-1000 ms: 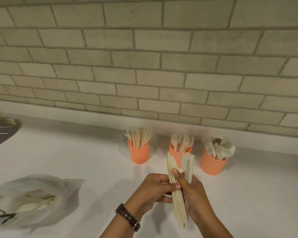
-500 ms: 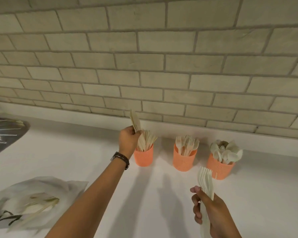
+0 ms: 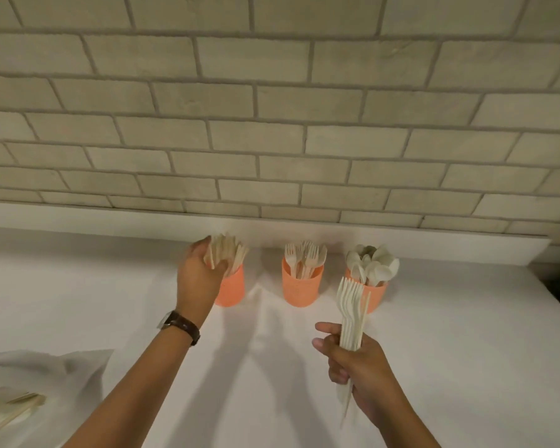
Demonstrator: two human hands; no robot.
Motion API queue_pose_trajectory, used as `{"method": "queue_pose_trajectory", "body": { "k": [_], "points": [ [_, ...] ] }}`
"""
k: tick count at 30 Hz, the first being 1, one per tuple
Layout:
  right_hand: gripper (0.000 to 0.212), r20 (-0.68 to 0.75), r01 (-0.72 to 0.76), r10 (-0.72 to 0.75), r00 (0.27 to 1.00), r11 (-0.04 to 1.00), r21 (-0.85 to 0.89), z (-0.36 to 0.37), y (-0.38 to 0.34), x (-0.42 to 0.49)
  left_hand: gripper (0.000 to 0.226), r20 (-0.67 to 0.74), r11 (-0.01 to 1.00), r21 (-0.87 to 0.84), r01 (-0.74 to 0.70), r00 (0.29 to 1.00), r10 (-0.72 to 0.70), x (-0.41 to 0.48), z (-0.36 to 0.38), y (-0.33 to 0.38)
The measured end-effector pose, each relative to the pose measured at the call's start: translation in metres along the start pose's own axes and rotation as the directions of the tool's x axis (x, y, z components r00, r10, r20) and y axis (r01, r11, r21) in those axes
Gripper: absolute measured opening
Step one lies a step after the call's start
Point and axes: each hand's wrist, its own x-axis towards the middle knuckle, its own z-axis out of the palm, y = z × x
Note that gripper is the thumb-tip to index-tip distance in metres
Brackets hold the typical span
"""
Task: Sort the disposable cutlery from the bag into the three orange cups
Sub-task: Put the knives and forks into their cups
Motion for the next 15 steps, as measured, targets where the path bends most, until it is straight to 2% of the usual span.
{"method": "queue_pose_trajectory", "body": {
  "k": [2, 4, 7, 10, 12, 15],
  "points": [
    [0.034, 0.032, -0.005, 0.005, 0.999, 1.0, 0.011, 0.0, -0.002, -0.002, 0.035, 0.058, 0.996, -0.072, -0.056, 0.996, 0.06, -0.032, 0.001, 0.019],
    [0.039, 0.056, -0.016, 0.014, 0.998, 1.0, 0.023, 0.001, -0.002, -0.004, 0.013, 0.205, 0.98, -0.19, -0.054, 0.974, 0.093, -0.07, 0.004, 0.038],
    [0.033, 0.097, -0.012, 0.011, 0.995, 1.0, 0.006, 0.0, -0.002, -0.007, 0.016, 0.391, 0.966, -0.259, -0.017, 0.912, 0.121, -0.116, 0.014, 0.052],
    [0.017, 0.163, 0.011, -0.004, 0.987, 0.999, -0.043, 0.0, -0.001, -0.013, 0.008, 0.492, 0.969, -0.248, -0.012, 0.86, 0.137, -0.139, 0.027, 0.056],
    [0.026, 0.199, -0.005, 0.019, 0.98, 0.998, -0.07, 0.001, 0.001, -0.016, 0.006, 0.564, 0.965, -0.26, 0.016, 0.814, 0.139, -0.143, 0.033, 0.059],
    [0.033, 0.253, -0.023, 0.045, 0.966, 0.996, -0.088, 0.002, 0.001, -0.02, 0.013, 0.649, 0.938, -0.316, 0.144, 0.754, 0.103, -0.143, 0.033, 0.061]
  ]
}}
